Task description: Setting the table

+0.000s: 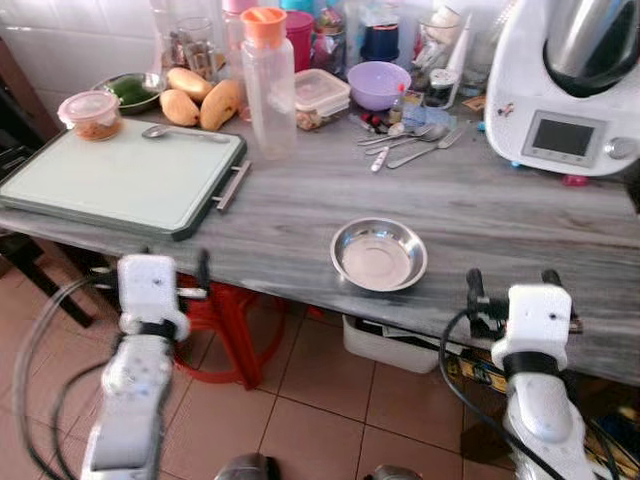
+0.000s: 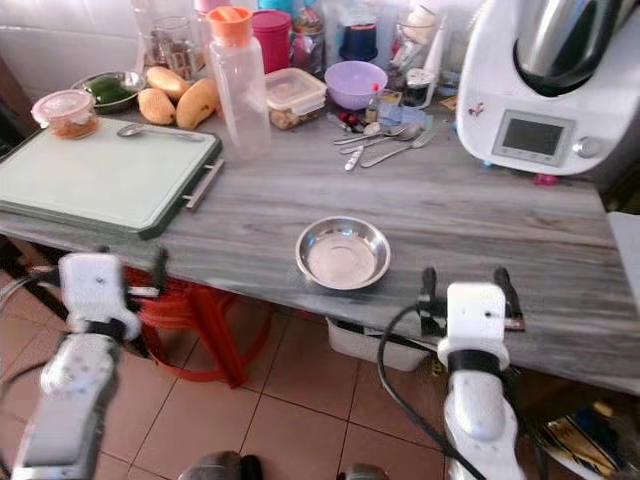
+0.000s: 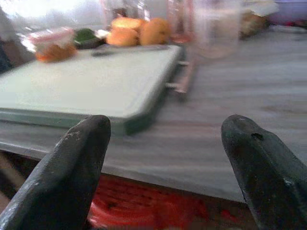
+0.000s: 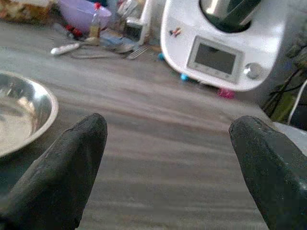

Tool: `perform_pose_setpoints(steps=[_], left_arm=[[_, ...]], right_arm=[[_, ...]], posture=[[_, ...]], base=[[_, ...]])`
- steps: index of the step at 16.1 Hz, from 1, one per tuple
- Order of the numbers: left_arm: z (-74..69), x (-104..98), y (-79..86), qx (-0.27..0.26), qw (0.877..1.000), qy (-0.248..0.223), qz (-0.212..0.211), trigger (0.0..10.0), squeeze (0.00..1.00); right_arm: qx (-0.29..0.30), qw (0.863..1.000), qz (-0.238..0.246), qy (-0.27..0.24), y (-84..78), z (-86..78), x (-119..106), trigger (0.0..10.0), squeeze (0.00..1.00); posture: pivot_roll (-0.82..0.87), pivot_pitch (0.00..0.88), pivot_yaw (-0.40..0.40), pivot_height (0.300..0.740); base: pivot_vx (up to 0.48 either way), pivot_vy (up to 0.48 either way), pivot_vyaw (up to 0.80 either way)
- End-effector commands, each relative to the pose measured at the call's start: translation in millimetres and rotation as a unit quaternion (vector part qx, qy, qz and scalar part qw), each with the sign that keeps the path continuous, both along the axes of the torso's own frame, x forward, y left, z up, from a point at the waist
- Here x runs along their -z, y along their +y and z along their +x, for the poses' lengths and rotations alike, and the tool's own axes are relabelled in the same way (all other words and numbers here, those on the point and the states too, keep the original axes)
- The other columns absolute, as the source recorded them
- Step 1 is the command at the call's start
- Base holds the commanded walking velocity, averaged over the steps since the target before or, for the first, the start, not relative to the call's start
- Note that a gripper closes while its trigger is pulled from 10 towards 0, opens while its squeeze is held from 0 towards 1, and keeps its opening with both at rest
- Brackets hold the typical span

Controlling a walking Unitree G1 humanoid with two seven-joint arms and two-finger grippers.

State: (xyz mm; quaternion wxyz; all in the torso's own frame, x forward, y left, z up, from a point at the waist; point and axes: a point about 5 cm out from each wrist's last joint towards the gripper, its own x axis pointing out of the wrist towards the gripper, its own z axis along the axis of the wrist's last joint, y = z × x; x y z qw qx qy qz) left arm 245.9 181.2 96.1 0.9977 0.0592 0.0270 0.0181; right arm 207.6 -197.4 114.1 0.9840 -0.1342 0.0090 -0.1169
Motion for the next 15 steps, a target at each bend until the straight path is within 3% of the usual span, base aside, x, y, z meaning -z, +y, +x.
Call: perform_pose_setpoints(steps=[1, 3, 4, 7, 10, 12, 15], left_arm=[[5.6, 0.3, -6.5, 0.005, 1.0, 0.002, 0.001, 10.0, 0.0], [3.1, 0.3, -2.9, 0.013, 0.999, 0.033, -0.007, 10.0, 0.0], [-3.8, 3.0, -1.5, 0.024, 0.998, 0.053, -0.019, 10.0, 0.0], [-12.1, 9.2, -16.9, 0.075, 0.994, 0.068, -0.027, 10.0, 0.0], [-5.3, 5.5, -25.4, 0.072, 0.995, 0.061, -0.045, 10.0, 0.0], [1.1, -1.9, -33.3, 0.062, 0.997, 0.021, -0.047, 10.0, 0.0], [7.1, -3.5, -27.8, 0.029, 0.999, 0.003, -0.043, 10.0, 0.0]], right_arm=[[-0.011, 1.0, 0.015, 0.003, 5.8, 6.2, 0.7, 10.0, 0.0], [-0.019, 1.0, -0.004, -0.011, 16.6, 9.0, -4.0, 10.0, 0.0], [-0.108, 0.992, 0.059, 0.001, 28.8, 8.6, -4.8, 10.0, 0.0], [-0.046, 0.997, 0.061, -0.012, 13.9, 12.8, -6.5, 10.0, 0.0], [-0.043, 0.998, 0.048, -0.019, 9.8, 13.0, -11.0, 10.0, 0.0], [-0.021, 0.998, 0.053, -0.004, -1.8, 7.6, -6.6, 10.0, 0.0], [-0.024, 0.996, 0.081, -0.005, 4.6, 12.7, -7.7, 10.0, 0.0]], posture=[[-0.09, 0.0, 0.01, 0.74], [-0.09, 0.0, 0.028, 0.74], [-0.08, 0.0, 0.032, 0.74], [-0.09, 0.0, 0.033, 0.74], [-0.12, 0.0, 0.039, 0.74], [-0.12, 0.0, 0.031, 0.74], [-0.1, 0.0, 0.018, 0.74]], base=[[0.0, 0.0, 0.0], [0.0, 0.0, 0.0], [0.0, 0.0, 0.0], [0.0, 0.0, 0.0], [0.0, 0.0, 0.0], [0.0, 0.0, -0.8], [0.0, 0.0, -0.8]])
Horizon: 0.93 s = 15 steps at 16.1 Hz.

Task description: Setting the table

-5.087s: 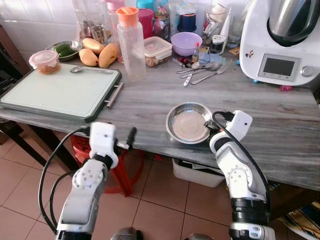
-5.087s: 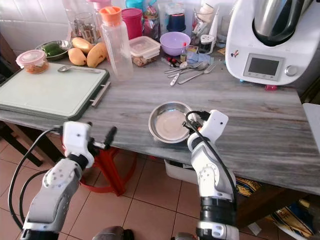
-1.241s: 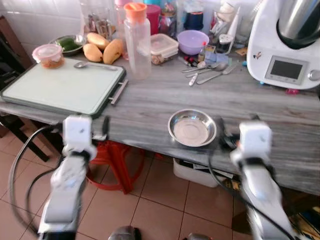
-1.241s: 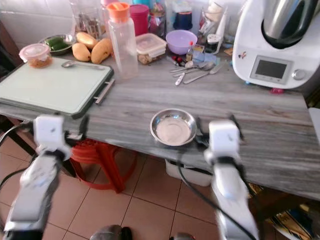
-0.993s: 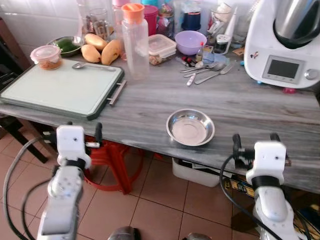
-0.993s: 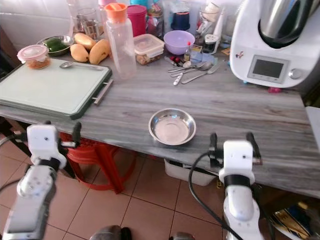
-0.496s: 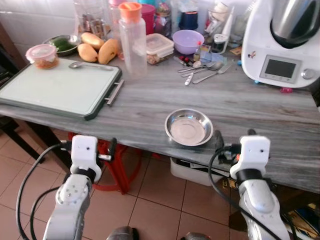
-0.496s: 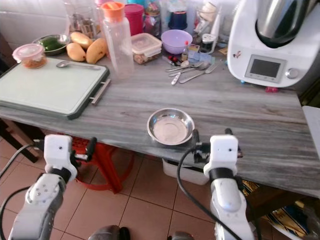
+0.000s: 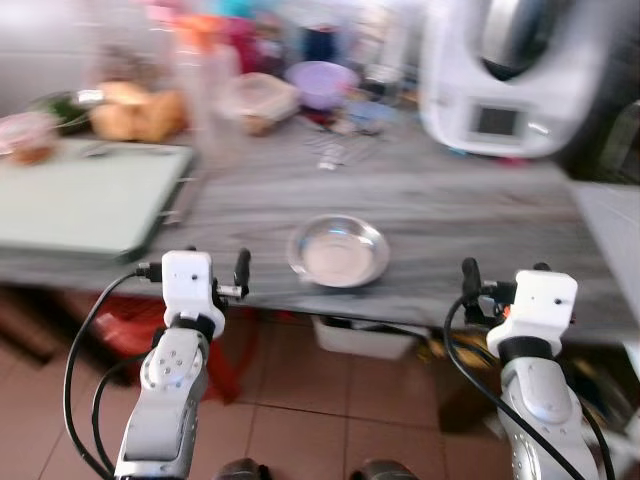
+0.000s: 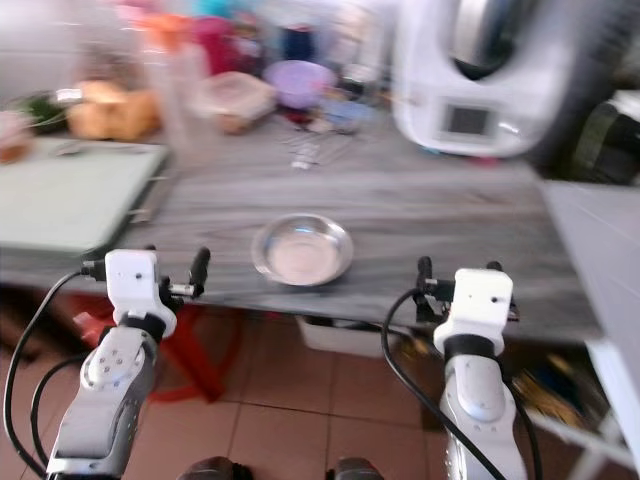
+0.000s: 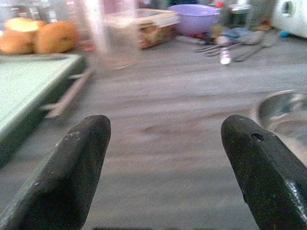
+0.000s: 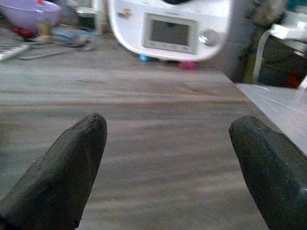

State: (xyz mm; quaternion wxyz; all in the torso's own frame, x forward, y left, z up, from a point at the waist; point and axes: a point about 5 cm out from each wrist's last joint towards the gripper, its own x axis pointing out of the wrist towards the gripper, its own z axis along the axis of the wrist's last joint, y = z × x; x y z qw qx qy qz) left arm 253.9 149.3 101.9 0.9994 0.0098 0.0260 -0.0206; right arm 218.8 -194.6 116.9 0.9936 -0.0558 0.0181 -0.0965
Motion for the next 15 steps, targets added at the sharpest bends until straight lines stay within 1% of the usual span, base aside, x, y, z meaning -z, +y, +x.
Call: perform_pose_setpoints(steps=[1, 3, 5, 7, 8, 10, 11, 12, 14, 15], left_arm=[[-0.7, 2.6, 4.0, -0.016, 1.0, 0.004, 0.003, 10.0, 0.0], [-2.5, 4.3, 0.8, -0.011, 1.0, 0.007, -0.001, 10.0, 0.0], [-2.0, 3.7, -2.4, -0.002, 1.0, 0.003, 0.015, 10.0, 0.0], [-1.9, 4.9, -3.8, 0.008, 1.0, 0.008, 0.028, 10.0, 0.0], [-2.3, 4.9, -2.7, 0.011, 0.999, 0.004, 0.042, 10.0, 0.0], [-1.0, 6.9, 1.0, 0.007, 0.999, 0.011, 0.042, 10.0, 0.0], [-1.7, 8.2, 1.3, -0.005, 0.999, 0.015, 0.034, 10.0, 0.0], [-2.4, 8.9, 0.9, -0.007, 0.999, 0.018, 0.03, 10.0, 0.0], [-4.3, 7.7, -0.2, -0.007, 0.999, 0.014, 0.032, 10.0, 0.0], [-3.7, 4.3, 0.6, -0.014, 0.999, 0.006, 0.033, 10.0, 0.0]], right_arm=[[-0.018, 1.0, 0.018, -0.008, 6.9, 3.4, -4.6, 10.0, 0.0], [-0.031, 0.999, 0.019, -0.006, 11.3, 5.2, -4.1, 10.0, 0.0], [-0.046, 0.999, 0.025, -0.005, 15.5, 8.1, -3.9, 10.0, 0.0], [-0.051, 0.998, 0.026, -0.011, 17.2, 10.7, -5.5, 10.0, 0.0], [-0.055, 0.998, 0.023, -0.015, 17.7, 10.9, -6.1, 10.0, 0.0], [-0.054, 0.998, 0.013, -0.015, 14.7, 10.5, -5.6, 10.0, 0.0], [-0.052, 0.998, 0.015, -0.014, 12.8, 10.1, -4.8, 10.0, 0.0], [-0.049, 0.999, 0.014, -0.015, 12.2, 10.2, -5.1, 10.0, 0.0], [-0.042, 0.999, -0.003, -0.015, 12.0, 12.7, -6.5, 10.0, 0.0], [-0.029, 0.999, -0.02, -0.017, 11.2, 14.7, -7.1, 10.0, 0.0]], posture=[[-0.1, 0.0, 0.015, 0.74], [-0.09, 0.0, 0.01, 0.74], [-0.08, 0.0, 0.005, 0.74], [-0.07, 0.0, -0.004, 0.74], [-0.07, 0.0, -0.003, 0.74], [-0.09, 0.0, 0.013, 0.74], [-0.09, 0.0, 0.019, 0.74], [-0.09, 0.0, 0.02, 0.74], [-0.09, 0.0, 0.018, 0.74], [-0.08, 0.0, 0.02, 0.74]], base=[[0.0, 0.0, -0.8], [0.0, 0.0, -0.8], [0.0, 0.0, -0.65], [0.0, 0.0, 0.0], [0.0, 0.0, 0.0], [0.0, 0.0, 0.0], [0.0, 0.0, 0.0], [0.0, 0.0, 0.0], [0.0, 0.0, 0.0], [0.0, 0.0, 0.0]])
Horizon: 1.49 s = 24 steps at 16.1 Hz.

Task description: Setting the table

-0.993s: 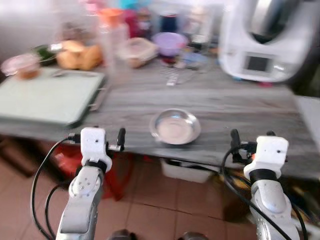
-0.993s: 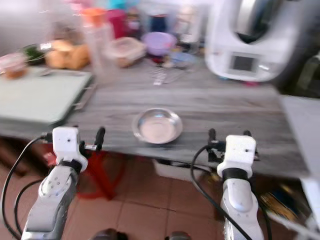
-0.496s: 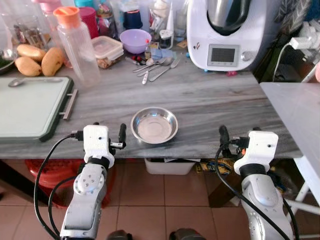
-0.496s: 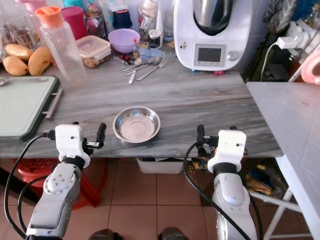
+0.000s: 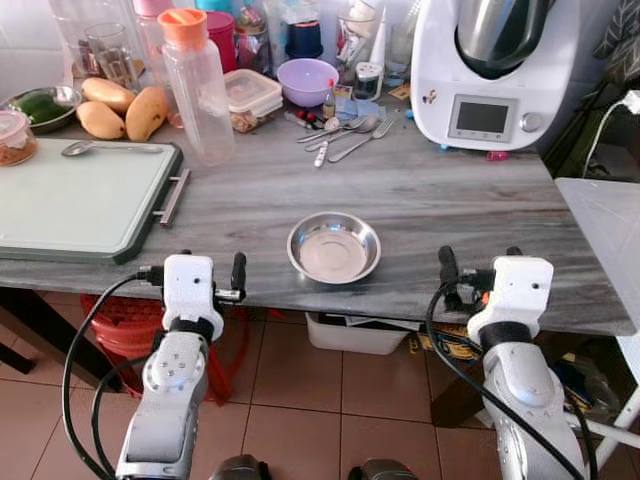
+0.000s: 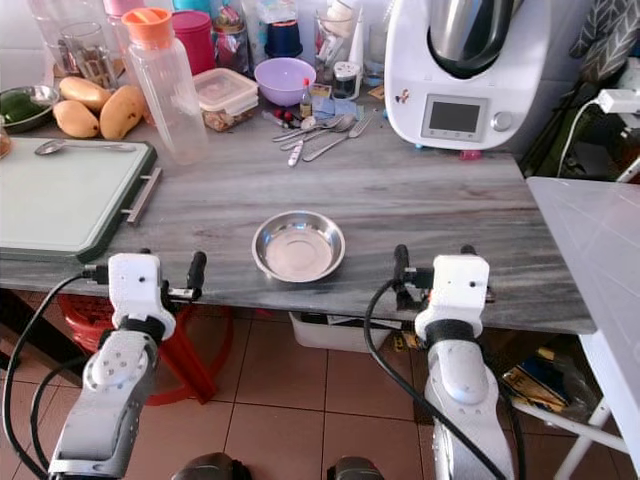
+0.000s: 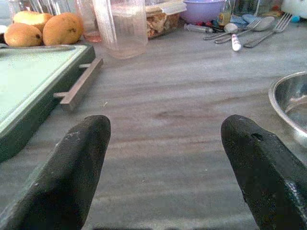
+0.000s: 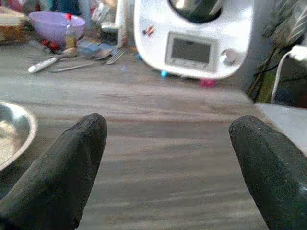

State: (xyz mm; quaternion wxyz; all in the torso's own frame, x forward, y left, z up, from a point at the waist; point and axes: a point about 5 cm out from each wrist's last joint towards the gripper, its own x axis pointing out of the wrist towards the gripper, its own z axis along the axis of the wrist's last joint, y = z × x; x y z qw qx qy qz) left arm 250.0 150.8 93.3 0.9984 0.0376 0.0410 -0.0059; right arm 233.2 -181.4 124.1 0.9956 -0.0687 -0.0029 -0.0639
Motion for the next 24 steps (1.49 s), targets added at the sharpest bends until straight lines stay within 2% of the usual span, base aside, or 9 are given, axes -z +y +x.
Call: perform_pose_setpoints(steps=[1, 4, 7, 10, 15, 17, 20, 22, 24], left_arm=[[2.5, -6.1, 1.9, -0.01, 1.0, -0.009, 0.003, 10.0, 0.0], [5.2, -6.8, 4.1, -0.011, 1.0, -0.01, 0.007, 10.0, 0.0], [6.0, -6.2, 2.3, -0.008, 1.0, -0.006, 0.007, 10.0, 0.0], [6.6, -6.0, 1.7, -0.007, 1.0, -0.005, 0.008, 10.0, 0.0], [8.3, -7.0, 0.6, -0.009, 1.0, -0.005, 0.008, 10.0, 0.0], [7.8, -7.3, 0.3, -0.009, 1.0, -0.006, 0.008, 10.0, 0.0], [9.3, -7.2, -1.0, -0.008, 1.0, -0.003, 0.009, 10.0, 0.0], [10.4, -7.9, -1.6, -0.007, 1.0, -0.004, 0.01, 10.0, 0.0], [10.5, -8.2, -1.4, -0.004, 1.0, -0.005, 0.012, 10.0, 0.0]], right_arm=[[-0.003, 1.0, -0.002, -0.001, 1.8, 2.6, 2.3, 10.0, 0.0], [0.007, 1.0, -0.009, -0.011, 2.1, 4.8, 2.2, 10.0, 0.0], [-0.003, 1.0, 0.022, 0.004, 2.3, 2.1, 5.5, 10.0, 0.0], [-0.01, 0.999, 0.042, -0.003, 2.6, 0.2, 5.4, 10.0, 0.0], [-0.011, 0.999, 0.042, -0.008, 3.5, 2.6, 1.8, 10.0, 0.0], [-0.011, 0.998, 0.064, -0.004, 3.9, 2.7, 2.5, 10.0, 0.0], [-0.02, 0.998, 0.061, -0.006, 6.9, 4.0, 2.0, 10.0, 0.0], [-0.015, 0.999, 0.035, -0.009, 7.9, 4.0, 1.2, 10.0, 0.0], [-0.015, 0.998, 0.064, -0.002, 6.9, 3.1, 3.9, 10.0, 0.0]], posture=[[-0.07, 0.0, 0.022, 0.74], [-0.08, 0.0, 0.026, 0.74], [-0.08, 0.0, 0.031, 0.74], [-0.08, 0.0, 0.032, 0.74], [-0.08, 0.0, 0.03, 0.74], [-0.08, 0.0, 0.027, 0.74], [-0.08, 0.0, 0.028, 0.74], [-0.08, 0.0, 0.028, 0.74], [-0.07, 0.0, 0.029, 0.74]], base=[[0.0, 0.0, 0.0], [0.0, 0.0, 0.0], [0.0, 0.0, 0.0], [-0.264, 0.0, 0.0], [-0.291, 0.0, 0.0], [-0.294, 0.0, 0.0], [-0.295, 0.0, 0.0], [-0.292, 0.0, 0.0], [-0.294, 0.0, 0.0]])
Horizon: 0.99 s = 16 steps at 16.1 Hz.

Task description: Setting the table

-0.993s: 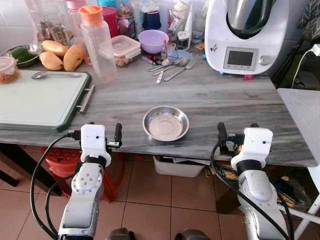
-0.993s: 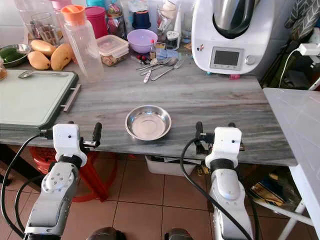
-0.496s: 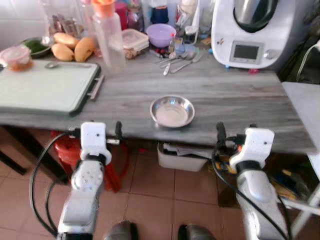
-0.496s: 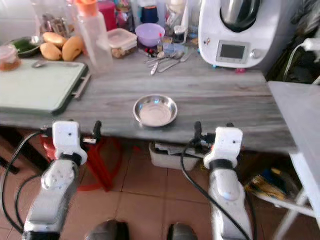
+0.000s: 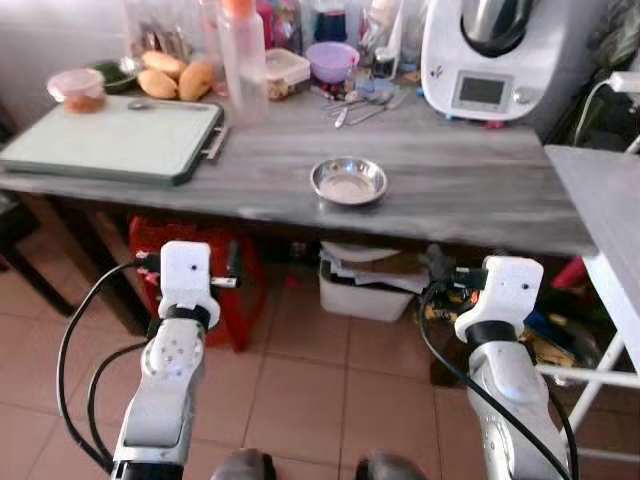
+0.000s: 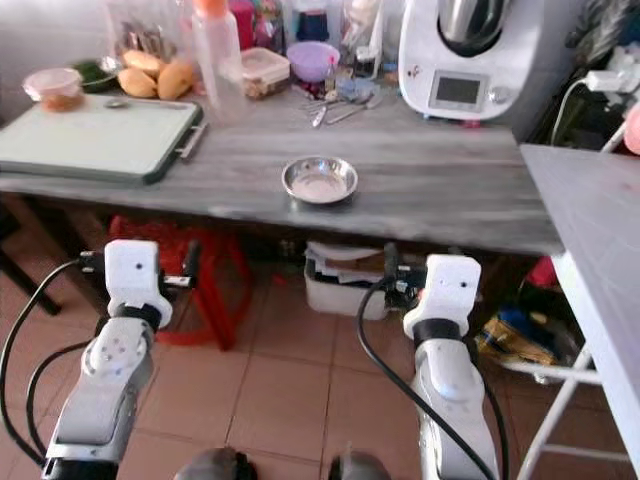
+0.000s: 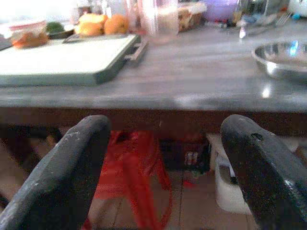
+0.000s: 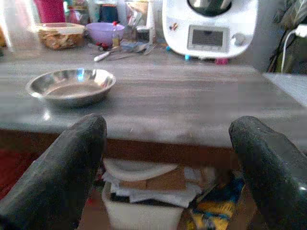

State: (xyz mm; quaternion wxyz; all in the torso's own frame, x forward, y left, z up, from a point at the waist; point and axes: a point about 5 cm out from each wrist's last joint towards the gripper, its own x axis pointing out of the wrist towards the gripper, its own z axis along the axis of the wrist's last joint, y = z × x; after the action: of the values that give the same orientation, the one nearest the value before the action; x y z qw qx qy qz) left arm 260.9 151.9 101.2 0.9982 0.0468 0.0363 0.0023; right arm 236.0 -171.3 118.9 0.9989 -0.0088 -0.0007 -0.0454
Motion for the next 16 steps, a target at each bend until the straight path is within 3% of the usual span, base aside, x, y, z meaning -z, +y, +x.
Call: perform_pose_setpoints(steps=[1, 3, 5, 8, 9, 11, 12, 16], left_arm=[[-0.4, -0.3, -2.9, 0.01, 1.0, 0.0, 0.006, 10.0, 0.0], [-1.4, 0.5, -3.2, 0.015, 1.0, 0.003, 0.006, 10.0, 0.0], [-3.4, 2.9, -3.7, 0.018, 1.0, 0.009, 0.004, 10.0, 0.0], [-1.2, 1.4, -6.7, 0.027, 1.0, 0.003, -0.008, 10.0, 0.0], [-1.8, -2.2, -12.2, 0.056, 0.998, -0.007, -0.022, 10.0, 0.0], [-1.4, -3.4, -14.3, 0.062, 0.998, -0.01, -0.025, 10.0, 0.0], [-0.7, -3.4, -14.0, 0.06, 0.998, -0.01, -0.024, 10.0, 0.0], [0.9, -3.4, -13.5, 0.064, 0.997, -0.008, -0.03, 10.0, 0.0]], right_arm=[[0.008, 1.0, -0.002, 0.0, -4.3, -0.2, -1.1, 10.0, 0.0], [0.015, 1.0, -0.01, 0.006, -4.3, 0.6, 0.4, 10.0, 0.0], [0.023, 0.998, -0.056, 0.005, -5.5, 0.1, 3.7, 10.0, 0.0], [0.01, 0.999, -0.033, 0.013, -1.6, -0.1, 7.4, 10.0, 0.0], [0.016, 0.999, -0.04, 0.01, -0.7, 1.3, 5.9, 10.0, 0.0], [0.031, 0.998, -0.058, 0.023, -4.9, 3.1, 8.8, 10.0, 0.0], [0.027, 0.999, -0.028, 0.031, -5.3, 2.5, 11.4, 10.0, 0.0], [0.02, 0.999, -0.009, 0.025, -3.5, 3.6, 9.2, 10.0, 0.0]], posture=[[-0.07, 0.0, 0.029, 0.74], [-0.07, 0.0, 0.033, 0.74], [-0.07, 0.0, 0.037, 0.74], [-0.07, 0.0, 0.031, 0.74], [-0.07, 0.0, 0.03, 0.74], [-0.07, 0.0, 0.03, 0.74], [-0.07, 0.0, 0.031, 0.74], [-0.07, 0.0, 0.034, 0.74]], base=[[-0.292, 0.0, 0.0], [-0.283, 0.0, 0.0], [-0.264, 0.0, 0.0], [-0.089, 0.0, 0.0], [0.0, 0.0, 0.0], [0.0, 0.0, 0.0], [0.0, 0.0, 0.0], [0.0, -0.152, 0.0]])
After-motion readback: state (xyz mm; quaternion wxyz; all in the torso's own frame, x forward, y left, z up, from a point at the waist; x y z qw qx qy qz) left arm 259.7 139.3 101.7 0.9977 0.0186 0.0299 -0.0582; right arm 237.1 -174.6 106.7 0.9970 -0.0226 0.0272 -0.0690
